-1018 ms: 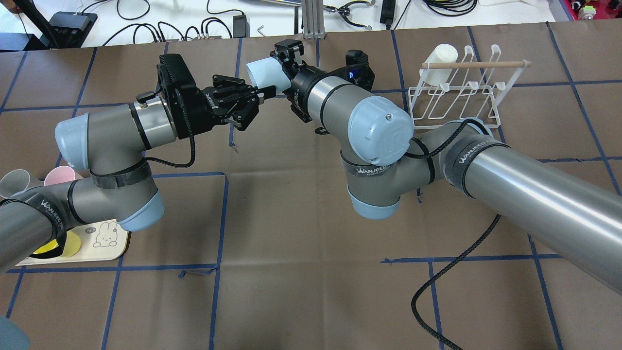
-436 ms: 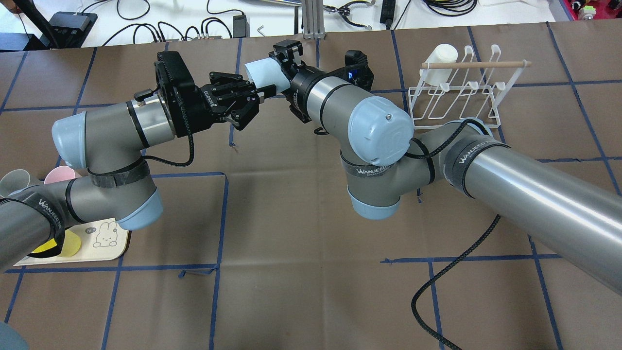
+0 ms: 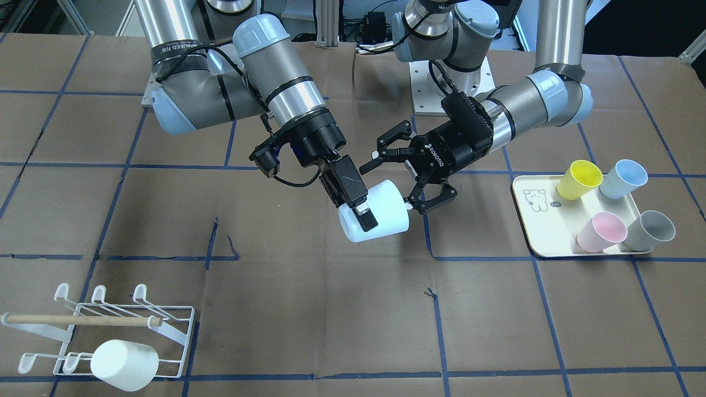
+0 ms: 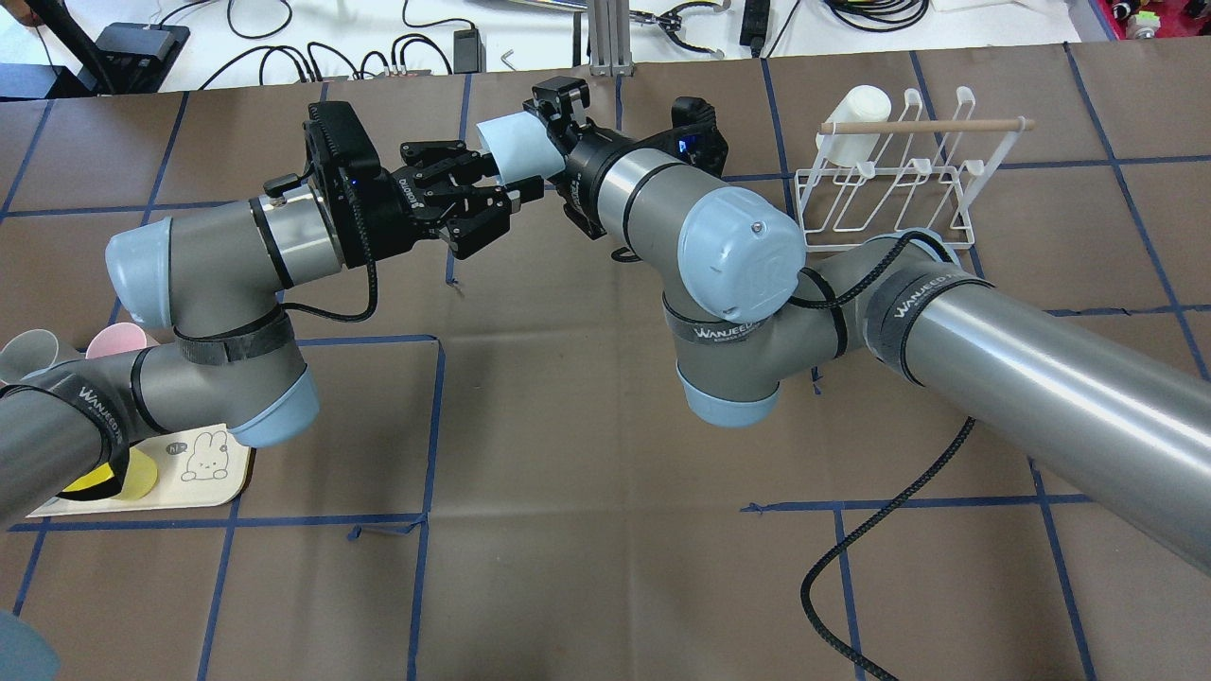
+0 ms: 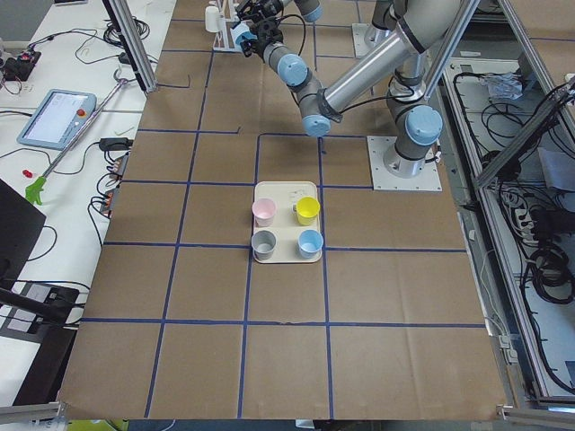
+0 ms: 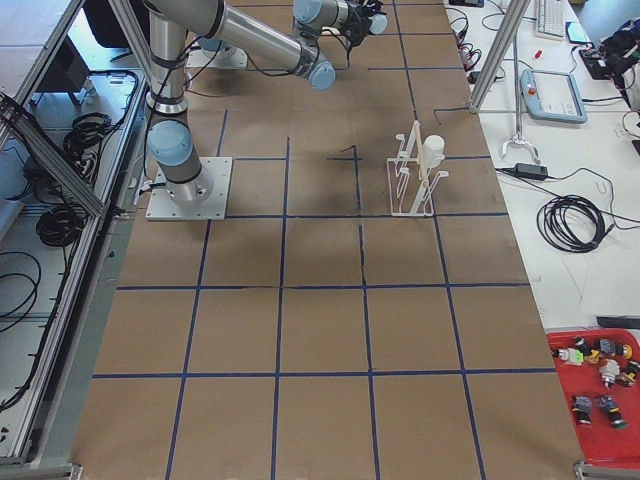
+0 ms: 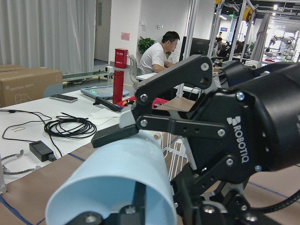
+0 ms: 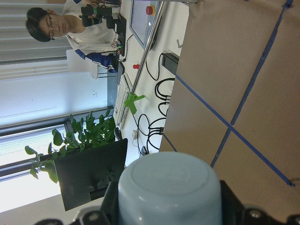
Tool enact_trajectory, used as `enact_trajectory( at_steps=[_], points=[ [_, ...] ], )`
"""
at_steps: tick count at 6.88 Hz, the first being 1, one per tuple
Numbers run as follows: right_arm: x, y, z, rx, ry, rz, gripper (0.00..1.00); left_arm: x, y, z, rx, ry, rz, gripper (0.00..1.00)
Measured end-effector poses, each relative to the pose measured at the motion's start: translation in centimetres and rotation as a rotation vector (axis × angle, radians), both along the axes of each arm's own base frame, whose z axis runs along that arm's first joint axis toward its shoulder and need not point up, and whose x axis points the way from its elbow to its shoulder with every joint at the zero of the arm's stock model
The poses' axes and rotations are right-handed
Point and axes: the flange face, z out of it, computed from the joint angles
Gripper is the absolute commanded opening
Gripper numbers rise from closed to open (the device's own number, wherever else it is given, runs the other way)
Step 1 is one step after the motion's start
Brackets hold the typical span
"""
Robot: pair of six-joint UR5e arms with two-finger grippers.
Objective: Transfer IKEA cup to right arm and place on rack
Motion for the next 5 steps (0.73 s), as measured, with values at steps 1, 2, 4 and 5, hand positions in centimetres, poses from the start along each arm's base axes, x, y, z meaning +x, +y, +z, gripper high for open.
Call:
enact_trajectory(
  at_steps=[1, 2, 4, 5],
  points=[
    [0.0, 0.0, 0.1, -0.002, -0.001, 0.0, 0.51, 0.3, 0.0, 0.2, 0.009, 0.007, 0.009, 0.98],
    [0.0, 0.0, 0.1, -0.003, -0.001, 0.001, 0.5, 1.0, -0.2, 0.4, 0.015, 0.014, 0.025, 0.98],
    [-0.5, -0.4, 0.1, -0.008, 0.006, -0.005, 0.44, 5.0, -0.8, 0.8, 0.013, 0.021, 0.101, 0.98],
    [-1.7, -1.3, 0.2, -0.016, 0.014, -0.024, 0.43, 6.7, -1.2, 0.7, 0.015, 0.02, 0.137, 0.98]
  ],
)
